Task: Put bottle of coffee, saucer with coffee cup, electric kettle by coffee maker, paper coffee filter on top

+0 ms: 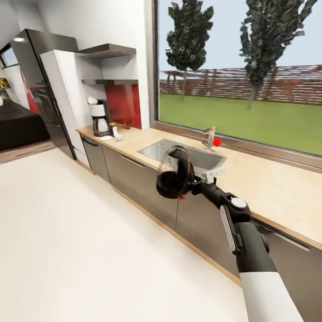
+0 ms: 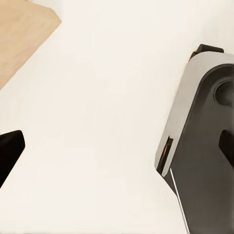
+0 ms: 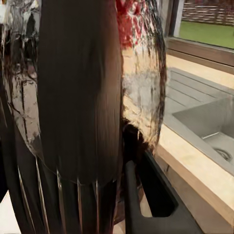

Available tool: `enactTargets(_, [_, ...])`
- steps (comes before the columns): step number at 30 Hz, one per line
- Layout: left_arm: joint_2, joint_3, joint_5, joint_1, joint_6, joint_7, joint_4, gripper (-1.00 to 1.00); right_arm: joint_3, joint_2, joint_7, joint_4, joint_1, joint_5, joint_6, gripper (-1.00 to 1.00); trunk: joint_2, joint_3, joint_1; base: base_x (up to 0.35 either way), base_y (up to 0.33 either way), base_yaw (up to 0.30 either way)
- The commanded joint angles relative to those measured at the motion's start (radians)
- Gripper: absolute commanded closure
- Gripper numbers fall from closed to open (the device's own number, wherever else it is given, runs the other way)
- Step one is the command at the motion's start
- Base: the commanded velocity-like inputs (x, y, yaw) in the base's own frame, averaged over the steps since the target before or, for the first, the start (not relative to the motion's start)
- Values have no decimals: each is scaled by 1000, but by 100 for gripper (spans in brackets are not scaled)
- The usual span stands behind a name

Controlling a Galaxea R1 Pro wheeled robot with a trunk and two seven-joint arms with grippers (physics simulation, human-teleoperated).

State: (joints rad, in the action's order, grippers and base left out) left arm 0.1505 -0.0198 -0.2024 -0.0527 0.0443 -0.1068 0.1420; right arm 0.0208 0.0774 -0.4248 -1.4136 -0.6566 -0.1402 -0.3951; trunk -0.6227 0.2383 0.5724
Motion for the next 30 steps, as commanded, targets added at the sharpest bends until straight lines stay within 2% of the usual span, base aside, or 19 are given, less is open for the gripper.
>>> enactTargets(1, [0, -2, -5, -1, 3, -1, -1, -100, 2, 1, -8, -2, 1, -6, -4, 100, -1, 1, 0, -1, 1, 270])
enactTargets(5, [-1, -1, -5, -1, 4, 0, 0, -100, 2, 1, -8, 5, 2, -6, -4, 100, -1, 1, 0, 0, 0, 271])
enactTargets(10, [-12, 0, -4, -2, 5, 1, 2, -100, 1, 1, -9, 84, 2, -4, 1, 100, -1, 1, 0, 0, 0, 273])
enactTargets(12, [-15, 1, -2, -4, 5, 1, 2, -100, 1, 2, -8, 137, 2, -4, 29, 100, -1, 1, 0, 0, 0, 276])
enactTargets(20, [-17, 2, 5, -6, 5, 1, 15, -100, 0, 2, -8, 325, 3, -4, 255, 100, -1, 1, 0, 0, 0, 276])
enactTargets(27, [-17, 4, 7, -6, 5, 1, 40, -100, 2, -1, -5, 564, 3, -10, 467, 100, -1, 0, 0, 0, 0, 276])
enactTargets(30, [-26, 4, 7, -6, 5, 1, 45, -100, 3, -6, -5, 676, 3, -11, 560, 100, -1, -2, 0, 0, 0, 277])
